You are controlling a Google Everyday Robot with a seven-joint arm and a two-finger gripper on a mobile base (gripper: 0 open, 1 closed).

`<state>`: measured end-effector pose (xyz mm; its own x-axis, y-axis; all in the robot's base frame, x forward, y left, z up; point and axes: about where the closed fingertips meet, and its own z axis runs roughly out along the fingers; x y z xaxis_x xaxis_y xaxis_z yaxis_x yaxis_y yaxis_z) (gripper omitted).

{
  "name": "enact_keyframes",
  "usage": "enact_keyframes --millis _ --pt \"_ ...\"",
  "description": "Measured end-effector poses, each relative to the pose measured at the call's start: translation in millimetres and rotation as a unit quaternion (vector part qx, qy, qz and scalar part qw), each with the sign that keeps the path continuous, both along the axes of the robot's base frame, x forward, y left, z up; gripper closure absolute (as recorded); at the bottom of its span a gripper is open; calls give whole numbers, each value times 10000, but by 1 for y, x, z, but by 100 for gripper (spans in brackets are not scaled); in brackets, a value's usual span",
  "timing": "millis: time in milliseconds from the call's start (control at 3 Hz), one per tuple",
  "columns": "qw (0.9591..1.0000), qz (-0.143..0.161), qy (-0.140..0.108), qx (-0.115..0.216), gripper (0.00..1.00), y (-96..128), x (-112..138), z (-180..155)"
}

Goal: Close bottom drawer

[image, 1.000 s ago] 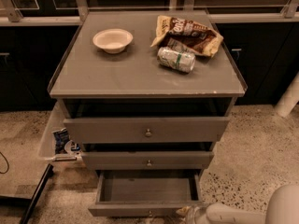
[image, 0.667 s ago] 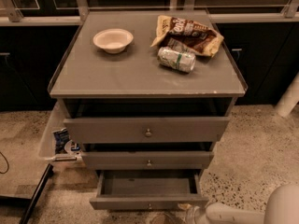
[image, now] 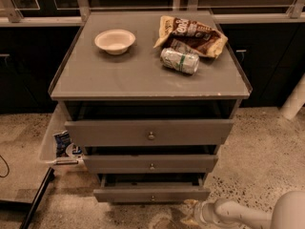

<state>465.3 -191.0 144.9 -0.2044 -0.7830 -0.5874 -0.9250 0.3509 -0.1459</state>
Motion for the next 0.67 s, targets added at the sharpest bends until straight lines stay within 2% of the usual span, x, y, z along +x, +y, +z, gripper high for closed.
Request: enact_keyframes --millis 333,667 --pt "9992 53 7 393 65 -8 19 -7" --pt "9960 141 135 873 88 -8 38 -17"
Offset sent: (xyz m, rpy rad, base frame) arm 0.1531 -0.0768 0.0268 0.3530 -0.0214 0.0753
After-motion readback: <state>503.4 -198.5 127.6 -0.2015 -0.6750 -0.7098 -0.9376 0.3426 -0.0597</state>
